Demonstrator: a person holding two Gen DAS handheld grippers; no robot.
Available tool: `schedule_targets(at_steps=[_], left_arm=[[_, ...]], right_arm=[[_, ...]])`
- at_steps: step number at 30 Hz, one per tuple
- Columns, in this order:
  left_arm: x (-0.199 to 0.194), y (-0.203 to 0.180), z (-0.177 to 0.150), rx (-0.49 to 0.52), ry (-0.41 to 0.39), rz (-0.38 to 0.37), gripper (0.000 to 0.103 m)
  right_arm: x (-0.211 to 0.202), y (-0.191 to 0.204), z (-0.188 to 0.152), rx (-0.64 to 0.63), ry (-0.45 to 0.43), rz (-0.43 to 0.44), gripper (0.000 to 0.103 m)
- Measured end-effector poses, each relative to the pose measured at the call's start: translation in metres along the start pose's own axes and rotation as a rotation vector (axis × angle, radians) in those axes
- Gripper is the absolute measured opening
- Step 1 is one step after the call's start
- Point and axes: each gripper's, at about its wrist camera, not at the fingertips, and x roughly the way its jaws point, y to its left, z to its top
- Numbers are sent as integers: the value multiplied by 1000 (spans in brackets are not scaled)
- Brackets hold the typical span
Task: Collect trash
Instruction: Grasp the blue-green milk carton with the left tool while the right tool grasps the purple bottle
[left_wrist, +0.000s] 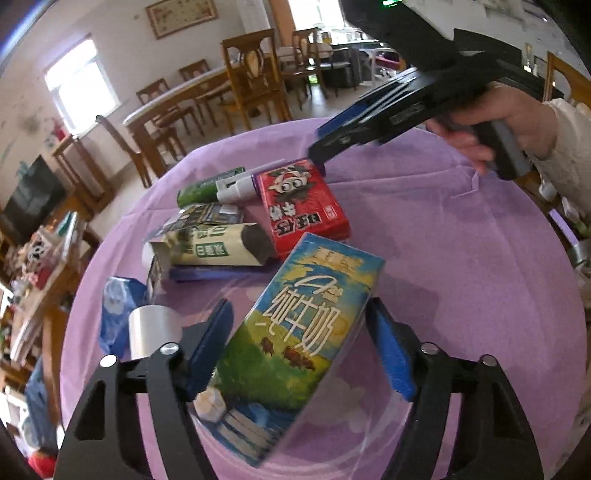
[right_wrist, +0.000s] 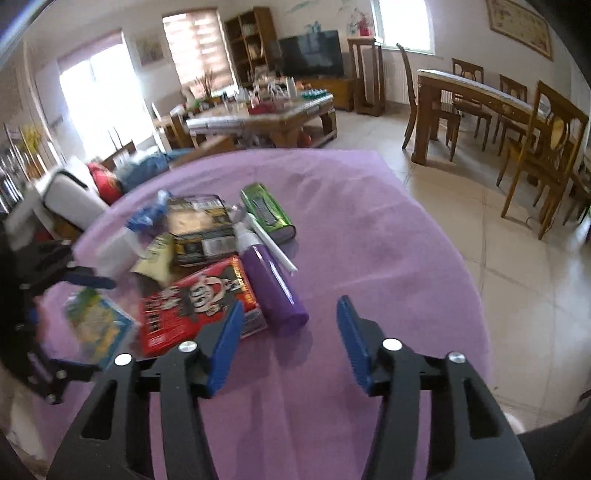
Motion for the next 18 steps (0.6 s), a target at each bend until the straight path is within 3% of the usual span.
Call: schedule_targets(at_steps=[7,11,18], left_arm=[[0,-5,5,-67,-24,11,61],[-4,-5,5,-134,-31,12,50],[-24,-19,-17,-209,-22,19,50]], right_arm=[[10,-6,13,18,10,43,47],[20,-10,27,4,23,21,47],[24,0,39,-142,94,-12,47]])
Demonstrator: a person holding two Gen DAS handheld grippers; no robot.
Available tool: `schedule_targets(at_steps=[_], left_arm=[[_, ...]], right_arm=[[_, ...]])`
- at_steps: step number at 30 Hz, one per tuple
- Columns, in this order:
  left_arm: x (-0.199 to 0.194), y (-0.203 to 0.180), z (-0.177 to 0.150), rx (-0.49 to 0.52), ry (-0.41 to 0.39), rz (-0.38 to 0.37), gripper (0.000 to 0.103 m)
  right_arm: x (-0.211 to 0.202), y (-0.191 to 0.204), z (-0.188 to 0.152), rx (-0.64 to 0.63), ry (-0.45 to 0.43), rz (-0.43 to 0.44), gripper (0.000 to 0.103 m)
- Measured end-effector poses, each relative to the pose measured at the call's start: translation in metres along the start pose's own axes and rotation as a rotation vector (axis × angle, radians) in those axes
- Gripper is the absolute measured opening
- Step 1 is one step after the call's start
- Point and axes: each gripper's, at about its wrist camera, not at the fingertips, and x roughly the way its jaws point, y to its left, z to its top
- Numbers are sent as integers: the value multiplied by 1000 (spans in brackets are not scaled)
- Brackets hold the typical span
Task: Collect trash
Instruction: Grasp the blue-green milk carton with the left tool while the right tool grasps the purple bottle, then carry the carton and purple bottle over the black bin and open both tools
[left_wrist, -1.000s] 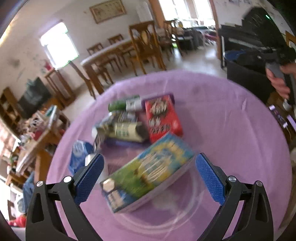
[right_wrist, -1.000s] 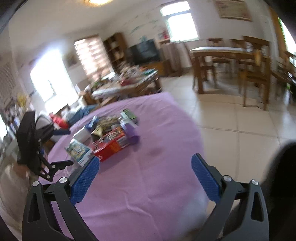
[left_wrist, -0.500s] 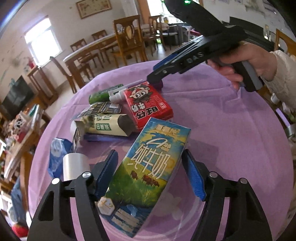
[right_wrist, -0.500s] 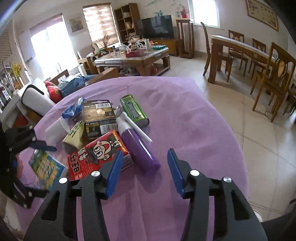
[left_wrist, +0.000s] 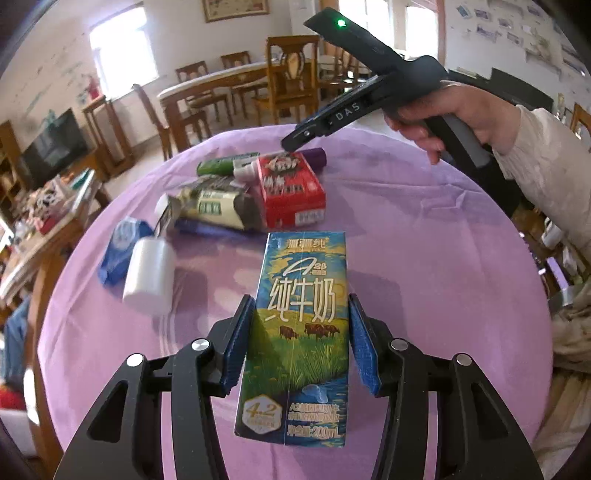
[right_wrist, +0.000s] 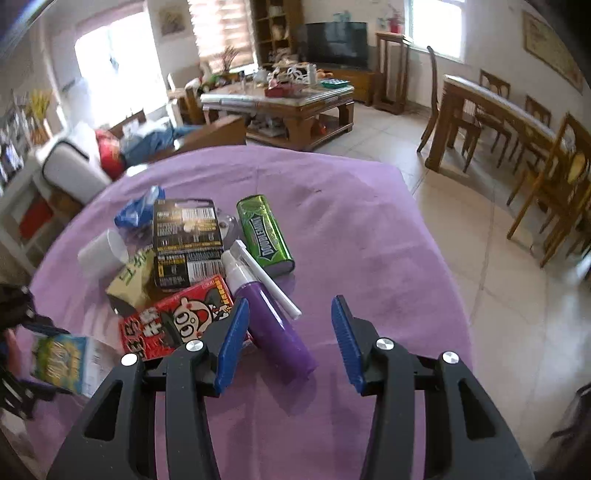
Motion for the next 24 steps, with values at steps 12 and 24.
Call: schedule_targets(at_steps=[12,24], left_arm=[[10,3,0,-52,34,6,49],[-18,-1,-4,-99,-89,44,47]], right_arm=[[31,24,-7,-133,84,34,43],[-33,15,-35,95,-133,168,24]])
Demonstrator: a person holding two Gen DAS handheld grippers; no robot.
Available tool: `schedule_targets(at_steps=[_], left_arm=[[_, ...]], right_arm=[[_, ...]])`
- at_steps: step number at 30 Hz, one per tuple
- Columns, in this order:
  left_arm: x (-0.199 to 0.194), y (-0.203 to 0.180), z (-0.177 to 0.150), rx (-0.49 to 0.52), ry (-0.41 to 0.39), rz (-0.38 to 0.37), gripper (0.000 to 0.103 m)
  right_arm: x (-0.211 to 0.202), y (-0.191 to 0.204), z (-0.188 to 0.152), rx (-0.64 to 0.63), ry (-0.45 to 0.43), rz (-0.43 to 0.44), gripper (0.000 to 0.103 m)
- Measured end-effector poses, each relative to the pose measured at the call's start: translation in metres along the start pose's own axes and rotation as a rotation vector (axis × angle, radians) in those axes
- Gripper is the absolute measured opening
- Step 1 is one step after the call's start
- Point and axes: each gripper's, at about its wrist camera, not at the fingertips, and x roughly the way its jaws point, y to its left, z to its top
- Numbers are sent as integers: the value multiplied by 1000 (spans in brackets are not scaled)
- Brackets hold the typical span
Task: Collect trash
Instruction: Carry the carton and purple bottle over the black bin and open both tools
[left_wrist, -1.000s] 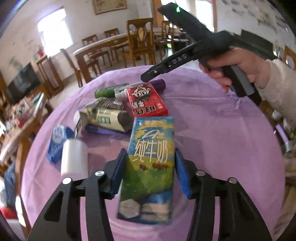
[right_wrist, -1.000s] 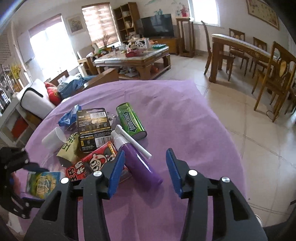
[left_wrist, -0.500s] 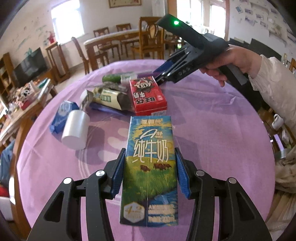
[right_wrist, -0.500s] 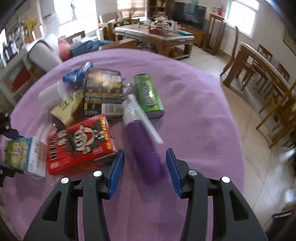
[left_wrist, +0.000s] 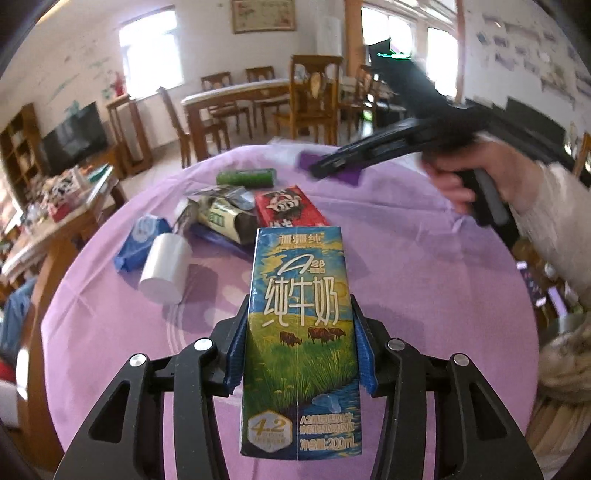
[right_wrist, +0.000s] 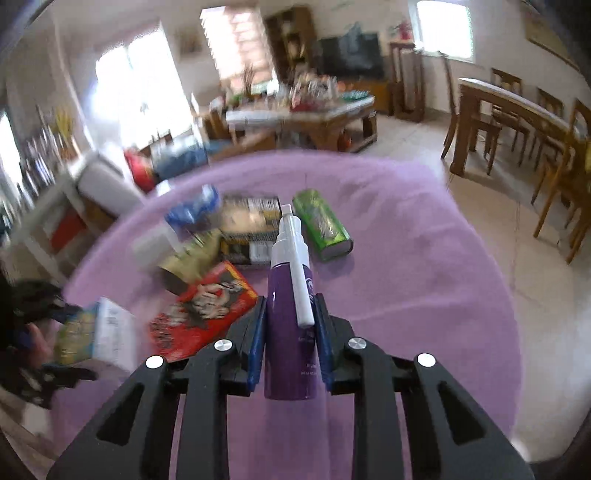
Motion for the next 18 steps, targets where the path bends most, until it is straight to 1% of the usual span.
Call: schedule_targets(at_steps=[3,6,11,15,17,18], left_arm=[[-7,-3,1,-32,-35,25,47],[-14,-7,12,-75,-75,20,47],[-15,-28,40,-86,-138,-5,47],[-2,-64,73,-83,-176,-78,47],[10,-84,89,-80,-189,-127,47],[19,-97,100,-82,-195,-163,47]], right_arm=[[-39,-2,-11,86,-113,66,24],[-74,-7,-26,160,-204,104,24],[-122,-25,-51,252,-317,89,24],[-164,-51,-72,312,-413,36,24],[-182,-65,-82,343,-456,6,24],[-191,-71,-88,354,-472,-12,24]])
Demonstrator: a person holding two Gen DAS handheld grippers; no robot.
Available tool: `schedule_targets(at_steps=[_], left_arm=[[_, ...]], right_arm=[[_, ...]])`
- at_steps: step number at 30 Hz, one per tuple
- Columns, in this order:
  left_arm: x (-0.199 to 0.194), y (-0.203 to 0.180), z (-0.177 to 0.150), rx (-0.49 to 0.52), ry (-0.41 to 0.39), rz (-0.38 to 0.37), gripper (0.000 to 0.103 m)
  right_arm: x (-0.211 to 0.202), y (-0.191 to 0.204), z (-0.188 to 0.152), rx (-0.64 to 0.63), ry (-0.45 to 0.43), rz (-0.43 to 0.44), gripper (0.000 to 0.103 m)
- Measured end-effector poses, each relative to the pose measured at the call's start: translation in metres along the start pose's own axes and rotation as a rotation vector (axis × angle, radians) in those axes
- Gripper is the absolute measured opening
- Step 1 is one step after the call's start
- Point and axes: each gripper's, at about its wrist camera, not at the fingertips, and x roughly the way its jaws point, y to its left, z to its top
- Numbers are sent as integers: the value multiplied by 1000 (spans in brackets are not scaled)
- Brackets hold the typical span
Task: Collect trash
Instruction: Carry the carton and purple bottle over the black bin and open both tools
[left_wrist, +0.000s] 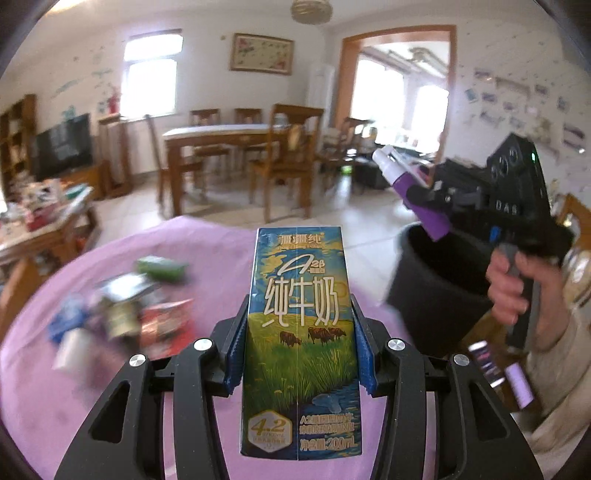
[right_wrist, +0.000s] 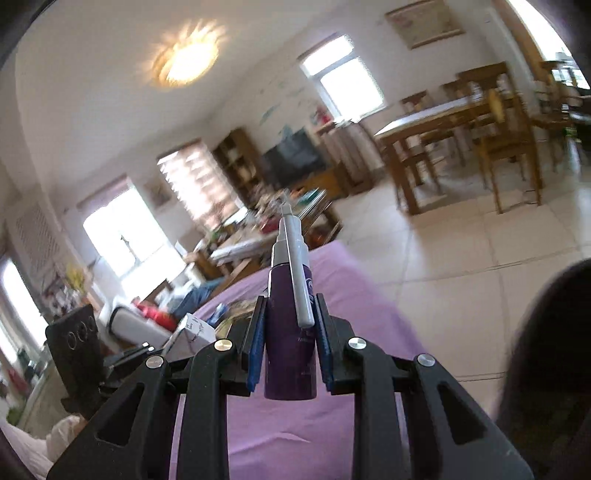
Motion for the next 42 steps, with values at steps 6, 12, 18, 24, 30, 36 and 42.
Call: schedule_targets(at_steps=[6,12,18,24,30,36,42], left_arm=[[73,-75,31,4,-15,-163,47],[149,-162,52,51,-2,-301,47],[205,-227,49,84,34,-366,48],[251,-263,40,94,90,-373,48],[265,-268,33,98,121,-365,48],[266,-257,30,100,139,-357,49],[253,-254,32,115,103,-295,92]], right_arm=[[-69,-51,3,69,-160,-160,24],[-122,-95,-3,133,-277,-323,24],[-141,-123,-20,175,-311,-395,24],[-137,-142,-32,199,-305,-418,24],[-149,-155,-46,230,-294,-411,24],[-151,-158,-48,247,-281,-420,24],[-148,-152,-47,249,-220,-438,40]])
